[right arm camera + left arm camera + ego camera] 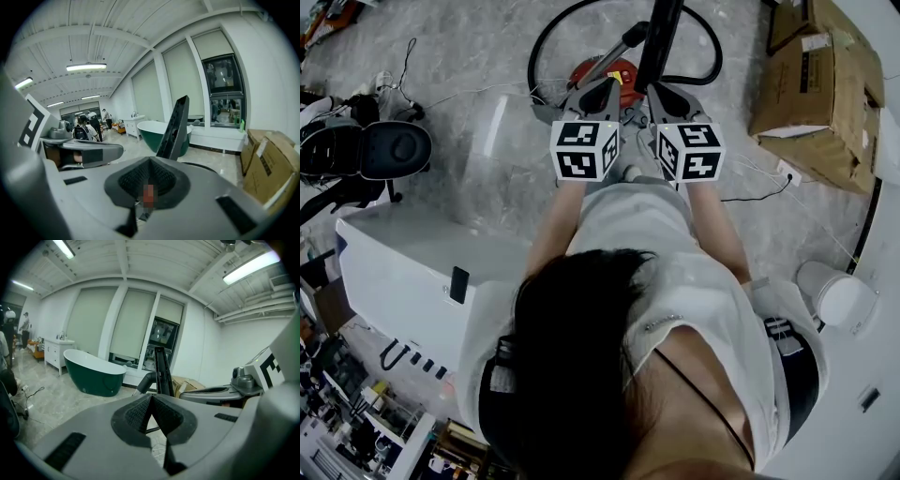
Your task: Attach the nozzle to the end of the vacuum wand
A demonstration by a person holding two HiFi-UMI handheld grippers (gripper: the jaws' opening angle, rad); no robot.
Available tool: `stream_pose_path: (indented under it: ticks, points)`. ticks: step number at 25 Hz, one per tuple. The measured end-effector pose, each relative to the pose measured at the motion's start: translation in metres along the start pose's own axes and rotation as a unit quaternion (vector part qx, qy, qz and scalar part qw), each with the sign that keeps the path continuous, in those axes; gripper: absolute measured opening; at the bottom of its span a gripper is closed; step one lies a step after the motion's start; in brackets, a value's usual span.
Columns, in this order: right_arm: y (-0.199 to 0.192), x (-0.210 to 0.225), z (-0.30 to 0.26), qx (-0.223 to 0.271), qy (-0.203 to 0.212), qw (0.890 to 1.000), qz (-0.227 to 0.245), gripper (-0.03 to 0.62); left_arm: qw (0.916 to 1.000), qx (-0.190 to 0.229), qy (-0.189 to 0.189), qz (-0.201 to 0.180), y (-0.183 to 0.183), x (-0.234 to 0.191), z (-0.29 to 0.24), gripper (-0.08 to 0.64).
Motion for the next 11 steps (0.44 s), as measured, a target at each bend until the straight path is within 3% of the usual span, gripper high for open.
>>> stream_pose_path:
  ticks: [11]
  points:
    - [-0.0023,-0.0091,-0.0009,-0.005,0.007,1.0,0.012,0.015,0.9997,-0.006,0.017,-0.017,-0.0017,-0.0015,0.0073,0.003]
Point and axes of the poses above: the fingertips, and each gripper's own axes: z backward along the fingers, x to its right, y out of its top, the point moved 7 cm from there along z, backward along the fingers, and after that the axes turned 8 degrees about -z, right-handed, at the moved point
